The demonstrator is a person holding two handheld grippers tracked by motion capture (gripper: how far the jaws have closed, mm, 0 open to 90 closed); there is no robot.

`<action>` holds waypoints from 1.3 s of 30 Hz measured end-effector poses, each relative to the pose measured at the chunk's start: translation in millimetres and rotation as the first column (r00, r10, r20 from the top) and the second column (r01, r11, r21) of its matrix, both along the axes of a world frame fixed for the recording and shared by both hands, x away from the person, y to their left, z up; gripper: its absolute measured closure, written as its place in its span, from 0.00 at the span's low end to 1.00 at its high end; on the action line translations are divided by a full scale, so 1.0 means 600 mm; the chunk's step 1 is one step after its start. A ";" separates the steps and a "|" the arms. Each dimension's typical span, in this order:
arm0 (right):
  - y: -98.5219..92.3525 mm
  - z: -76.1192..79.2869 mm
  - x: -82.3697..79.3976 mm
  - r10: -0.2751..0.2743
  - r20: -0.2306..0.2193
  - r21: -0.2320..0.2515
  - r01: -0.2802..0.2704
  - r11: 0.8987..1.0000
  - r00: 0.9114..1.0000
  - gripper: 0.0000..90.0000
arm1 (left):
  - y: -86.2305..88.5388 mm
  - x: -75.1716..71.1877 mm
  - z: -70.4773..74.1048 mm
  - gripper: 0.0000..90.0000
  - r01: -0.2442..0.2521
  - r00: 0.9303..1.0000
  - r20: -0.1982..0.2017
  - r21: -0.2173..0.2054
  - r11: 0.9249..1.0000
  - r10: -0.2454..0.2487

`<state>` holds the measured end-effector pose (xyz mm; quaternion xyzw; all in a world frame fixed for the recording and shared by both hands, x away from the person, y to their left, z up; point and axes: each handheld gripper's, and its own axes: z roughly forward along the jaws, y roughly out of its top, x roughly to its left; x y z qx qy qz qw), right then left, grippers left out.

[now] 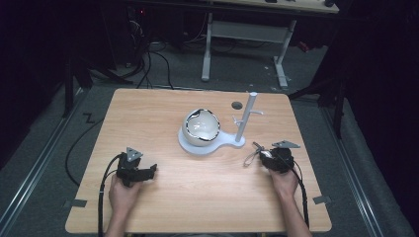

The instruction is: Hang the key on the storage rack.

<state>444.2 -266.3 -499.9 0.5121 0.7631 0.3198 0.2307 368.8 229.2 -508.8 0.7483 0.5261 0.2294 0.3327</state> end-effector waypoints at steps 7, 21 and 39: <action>-0.002 0.002 -0.001 0.006 -0.006 0.006 -0.006 1.000 1.000 0.57 | 0.000 0.000 0.000 0.21 0.000 1.000 0.000 0.000 1.000 0.000; -0.014 0.040 -0.024 0.037 0.083 0.054 -0.041 0.998 0.996 0.58 | 0.000 0.000 0.000 0.21 0.000 1.000 0.000 0.000 1.000 0.000; -0.026 0.101 -0.049 0.091 0.188 0.125 -0.116 0.985 0.978 0.58 | 0.000 0.000 0.000 0.21 0.000 1.000 0.000 0.000 1.000 0.000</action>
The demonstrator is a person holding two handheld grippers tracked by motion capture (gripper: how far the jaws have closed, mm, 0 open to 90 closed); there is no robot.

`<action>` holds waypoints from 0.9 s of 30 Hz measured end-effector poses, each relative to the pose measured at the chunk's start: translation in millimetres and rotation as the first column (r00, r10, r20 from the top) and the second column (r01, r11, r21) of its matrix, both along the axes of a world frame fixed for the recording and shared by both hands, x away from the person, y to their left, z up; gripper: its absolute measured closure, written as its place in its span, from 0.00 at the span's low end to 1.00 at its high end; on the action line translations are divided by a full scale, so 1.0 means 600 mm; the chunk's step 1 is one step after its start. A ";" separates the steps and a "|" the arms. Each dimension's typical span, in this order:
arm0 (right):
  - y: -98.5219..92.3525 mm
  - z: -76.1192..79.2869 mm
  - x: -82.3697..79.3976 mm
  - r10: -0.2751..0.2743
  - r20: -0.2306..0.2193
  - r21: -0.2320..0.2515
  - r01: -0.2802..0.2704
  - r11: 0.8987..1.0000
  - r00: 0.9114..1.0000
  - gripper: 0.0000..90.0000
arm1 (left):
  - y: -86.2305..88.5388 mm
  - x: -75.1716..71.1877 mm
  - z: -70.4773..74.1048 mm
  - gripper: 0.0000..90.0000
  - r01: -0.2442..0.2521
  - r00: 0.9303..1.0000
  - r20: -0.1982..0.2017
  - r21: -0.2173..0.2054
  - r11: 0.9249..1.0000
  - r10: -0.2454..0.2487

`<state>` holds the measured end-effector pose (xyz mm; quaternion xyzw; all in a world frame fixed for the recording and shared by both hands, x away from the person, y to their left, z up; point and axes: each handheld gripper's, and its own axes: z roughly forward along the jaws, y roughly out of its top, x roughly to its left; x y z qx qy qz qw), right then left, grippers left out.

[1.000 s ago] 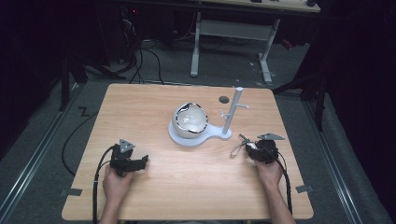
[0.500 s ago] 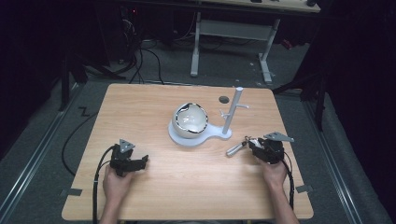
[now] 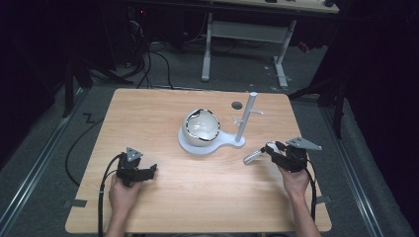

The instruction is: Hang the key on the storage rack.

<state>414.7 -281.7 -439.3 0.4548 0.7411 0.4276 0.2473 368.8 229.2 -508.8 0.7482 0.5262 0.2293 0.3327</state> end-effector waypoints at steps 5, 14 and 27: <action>0.004 0.020 -0.003 0.020 0.026 -0.007 -0.020 1.000 0.999 0.58 | 0.000 0.000 0.000 0.21 0.000 1.000 0.000 0.000 1.000 0.000; 0.004 0.045 -0.008 0.043 0.057 0.004 -0.044 0.999 0.997 0.58 | 0.000 0.000 0.000 0.21 0.000 1.000 0.000 -0.001 1.000 0.000; -0.002 0.068 -0.015 0.062 0.083 0.019 -0.064 0.998 0.995 0.58 | 0.000 0.000 0.000 0.21 0.000 1.000 0.000 -0.001 1.000 0.000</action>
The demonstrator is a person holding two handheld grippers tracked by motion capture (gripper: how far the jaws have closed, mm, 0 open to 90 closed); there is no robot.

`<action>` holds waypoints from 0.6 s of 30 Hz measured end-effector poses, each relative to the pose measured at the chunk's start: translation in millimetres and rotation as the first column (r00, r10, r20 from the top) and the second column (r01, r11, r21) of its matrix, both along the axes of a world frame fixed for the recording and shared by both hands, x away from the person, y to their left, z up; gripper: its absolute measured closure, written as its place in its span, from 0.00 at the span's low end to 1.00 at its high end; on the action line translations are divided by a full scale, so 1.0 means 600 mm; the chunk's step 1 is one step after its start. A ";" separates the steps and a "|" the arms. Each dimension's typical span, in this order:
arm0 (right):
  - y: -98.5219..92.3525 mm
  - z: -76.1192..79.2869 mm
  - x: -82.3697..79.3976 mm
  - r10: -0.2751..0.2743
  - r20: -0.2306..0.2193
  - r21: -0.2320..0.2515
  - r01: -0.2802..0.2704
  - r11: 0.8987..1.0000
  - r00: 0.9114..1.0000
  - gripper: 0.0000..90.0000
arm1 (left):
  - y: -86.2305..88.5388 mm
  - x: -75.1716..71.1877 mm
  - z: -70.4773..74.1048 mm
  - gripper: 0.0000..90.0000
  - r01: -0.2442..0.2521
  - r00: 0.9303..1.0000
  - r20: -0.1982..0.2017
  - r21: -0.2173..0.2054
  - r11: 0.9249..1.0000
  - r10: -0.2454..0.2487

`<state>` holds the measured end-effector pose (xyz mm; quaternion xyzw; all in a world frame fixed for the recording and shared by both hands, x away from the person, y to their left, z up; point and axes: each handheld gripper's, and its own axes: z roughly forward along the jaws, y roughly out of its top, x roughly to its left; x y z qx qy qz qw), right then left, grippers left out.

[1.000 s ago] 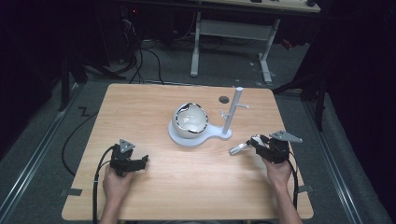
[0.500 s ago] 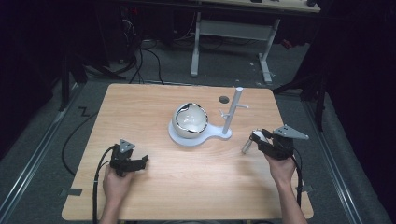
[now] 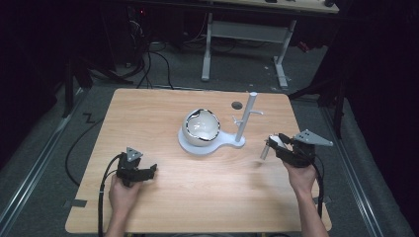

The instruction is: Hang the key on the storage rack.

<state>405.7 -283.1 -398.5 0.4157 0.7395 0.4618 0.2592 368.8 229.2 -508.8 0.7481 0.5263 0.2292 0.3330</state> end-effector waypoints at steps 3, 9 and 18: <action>-0.003 0.003 0.001 0.001 0.003 0.006 -0.001 1.000 1.000 0.58 | 0.000 0.000 0.000 0.21 0.000 1.000 0.000 0.000 1.000 0.000; -0.008 0.013 -0.001 0.009 0.011 0.018 -0.009 1.000 1.000 0.58 | 0.000 0.000 0.000 0.21 0.000 1.000 0.000 -0.001 1.000 0.000; -0.010 0.037 -0.002 0.023 0.035 0.010 -0.023 1.000 0.999 0.58 | 0.000 0.000 0.000 0.21 0.000 1.000 0.000 -0.001 1.000 0.000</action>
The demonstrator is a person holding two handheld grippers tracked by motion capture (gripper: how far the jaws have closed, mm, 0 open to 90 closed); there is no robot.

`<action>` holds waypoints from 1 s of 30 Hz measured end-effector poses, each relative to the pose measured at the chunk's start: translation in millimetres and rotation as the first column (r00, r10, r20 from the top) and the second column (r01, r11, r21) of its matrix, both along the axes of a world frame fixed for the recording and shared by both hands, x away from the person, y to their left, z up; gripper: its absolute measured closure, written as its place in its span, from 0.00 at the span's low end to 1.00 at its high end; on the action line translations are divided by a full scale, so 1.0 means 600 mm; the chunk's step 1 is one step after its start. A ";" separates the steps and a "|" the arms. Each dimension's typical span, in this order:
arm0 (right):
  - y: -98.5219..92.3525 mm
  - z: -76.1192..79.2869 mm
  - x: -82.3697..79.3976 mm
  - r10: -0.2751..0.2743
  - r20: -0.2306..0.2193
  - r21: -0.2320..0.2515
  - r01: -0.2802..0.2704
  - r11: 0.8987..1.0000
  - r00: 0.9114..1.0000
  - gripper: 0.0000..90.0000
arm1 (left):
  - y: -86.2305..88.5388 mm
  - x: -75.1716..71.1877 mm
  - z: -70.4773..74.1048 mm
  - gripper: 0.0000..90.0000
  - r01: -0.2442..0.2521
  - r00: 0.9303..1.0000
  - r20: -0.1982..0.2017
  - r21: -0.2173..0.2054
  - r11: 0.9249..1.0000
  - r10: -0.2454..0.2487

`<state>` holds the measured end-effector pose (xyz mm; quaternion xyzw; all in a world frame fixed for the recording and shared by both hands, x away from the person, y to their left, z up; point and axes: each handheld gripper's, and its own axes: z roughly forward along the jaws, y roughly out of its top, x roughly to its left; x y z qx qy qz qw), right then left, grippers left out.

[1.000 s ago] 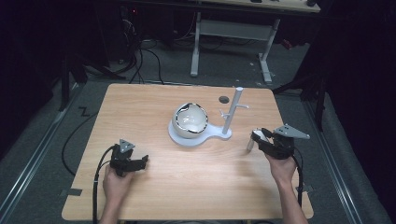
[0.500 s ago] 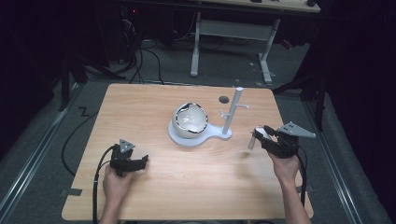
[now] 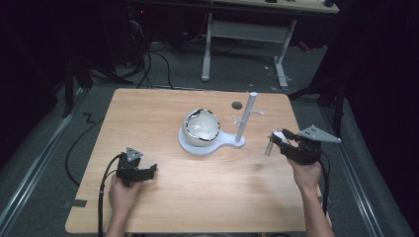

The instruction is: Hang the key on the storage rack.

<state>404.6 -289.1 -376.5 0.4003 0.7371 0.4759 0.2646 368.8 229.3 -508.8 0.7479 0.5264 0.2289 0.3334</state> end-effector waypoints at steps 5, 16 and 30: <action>0.001 0.014 0.000 0.014 0.011 -0.001 -0.014 1.000 1.000 0.58 | 0.000 0.000 0.000 0.21 0.000 1.000 0.000 0.000 1.000 0.000; 0.009 0.042 0.001 0.060 0.032 0.028 -0.061 0.998 0.998 0.58 | 0.000 0.000 0.000 0.21 0.000 1.000 0.000 0.000 1.000 0.000; 0.026 0.071 0.008 0.103 0.065 0.044 -0.106 0.993 0.993 0.58 | 0.000 0.000 0.000 0.21 0.000 1.000 0.000 0.000 1.000 0.000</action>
